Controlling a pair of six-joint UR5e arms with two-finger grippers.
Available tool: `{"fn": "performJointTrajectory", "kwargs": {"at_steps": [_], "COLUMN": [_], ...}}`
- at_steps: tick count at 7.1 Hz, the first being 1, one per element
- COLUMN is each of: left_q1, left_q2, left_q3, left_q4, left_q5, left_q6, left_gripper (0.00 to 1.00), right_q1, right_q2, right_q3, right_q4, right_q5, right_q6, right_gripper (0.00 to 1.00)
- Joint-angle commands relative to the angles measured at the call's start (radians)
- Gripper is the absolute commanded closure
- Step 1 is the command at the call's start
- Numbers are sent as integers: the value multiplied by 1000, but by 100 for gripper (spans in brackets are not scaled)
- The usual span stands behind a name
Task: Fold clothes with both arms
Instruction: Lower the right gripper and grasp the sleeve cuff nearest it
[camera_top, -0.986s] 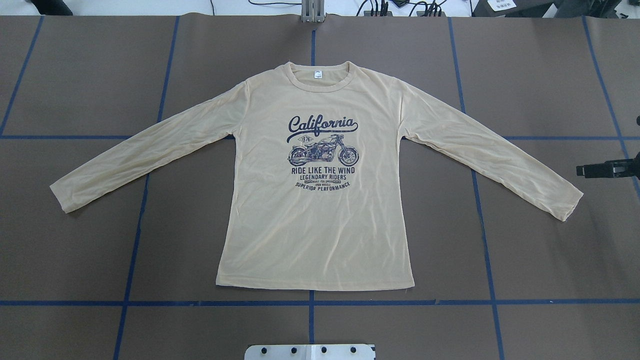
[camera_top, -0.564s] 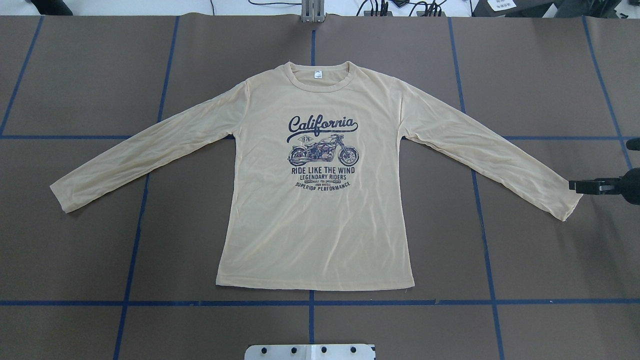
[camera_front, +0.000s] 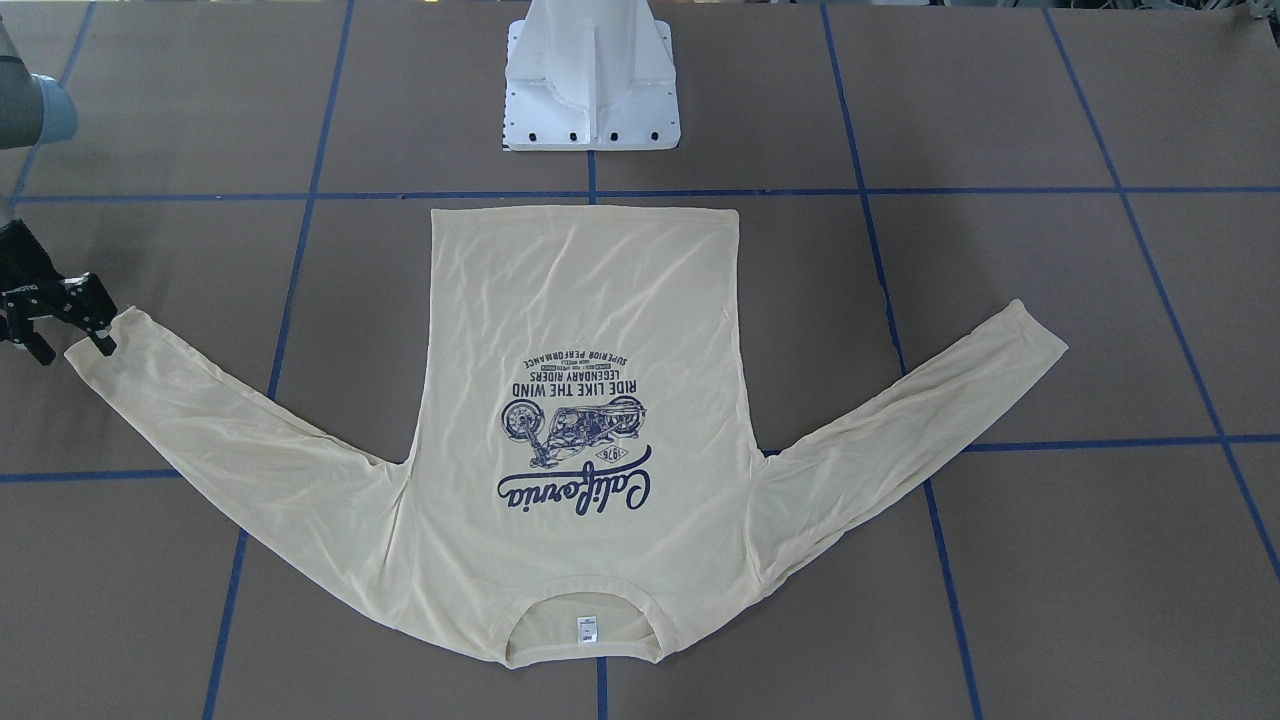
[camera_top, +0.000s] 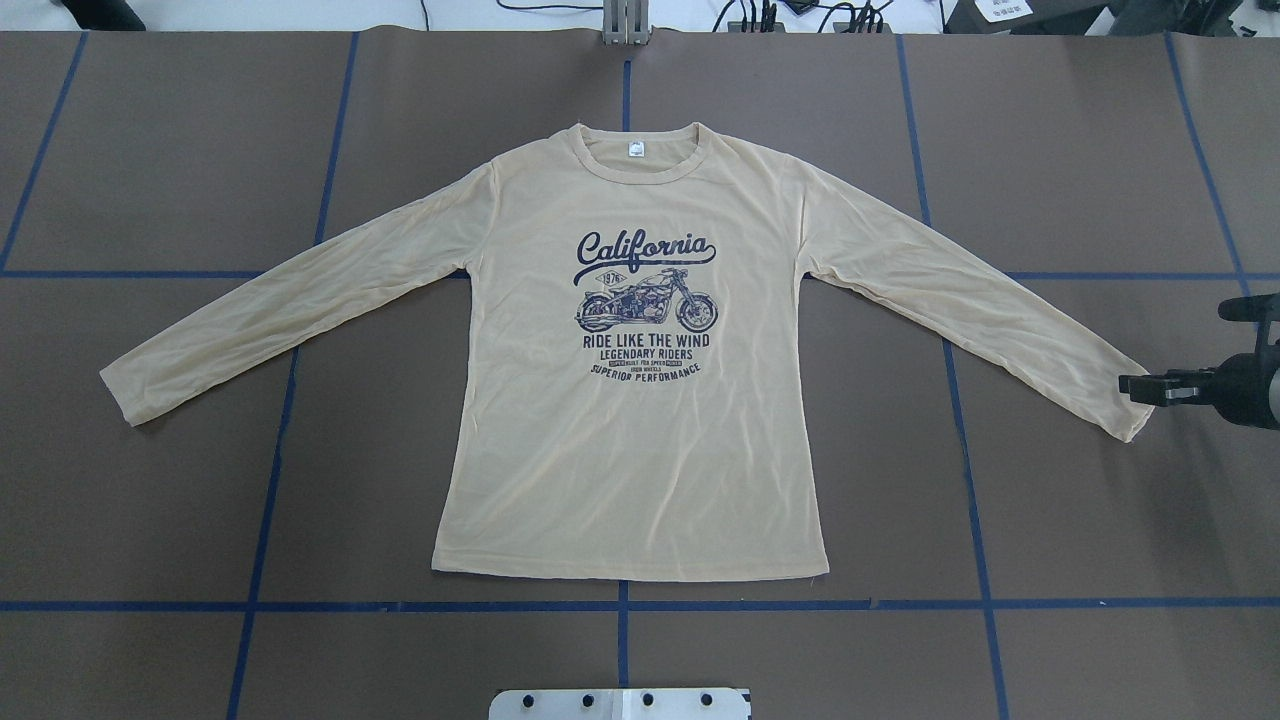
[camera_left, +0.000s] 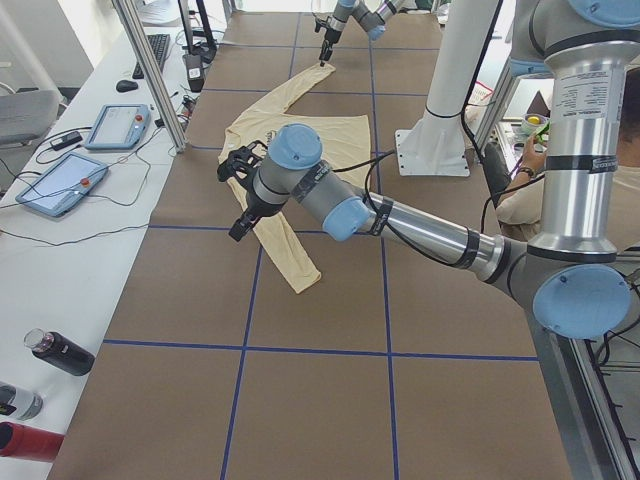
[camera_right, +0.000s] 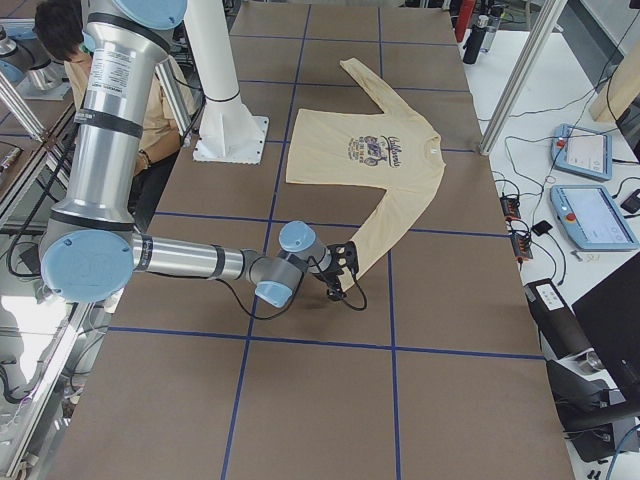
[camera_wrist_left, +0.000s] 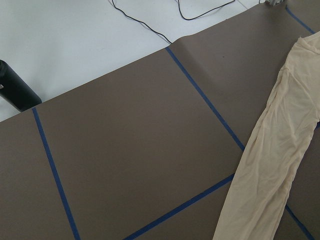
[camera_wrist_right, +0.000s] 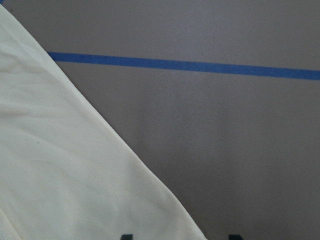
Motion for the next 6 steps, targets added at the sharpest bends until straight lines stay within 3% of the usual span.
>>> {"fn": "performJointTrajectory", "kwargs": {"at_steps": [1, 2, 3, 4, 6], "left_q1": [0, 0, 0, 0, 0], "left_q2": [0, 0, 0, 0, 0], "left_q3": [3, 3, 3, 3, 3], "left_q4": [1, 1, 1, 1, 1], "left_q5": [-1, -1, -1, -1, -1], "left_q6": [1, -1, -1, -1, -1], "left_gripper": [0, 0, 0, 0, 0], "right_q1": [-3, -3, -3, -3, -2], "right_q2": [-1, -1, -2, -2, 2], "right_q3": [-1, -1, -1, 2, 65], "right_q4": [0, 0, 0, 0, -14], "right_q5": [-1, 1, 2, 4, 28], "right_q6": [1, 0, 0, -8, -12], "right_gripper": [59, 72, 95, 100, 100]}}
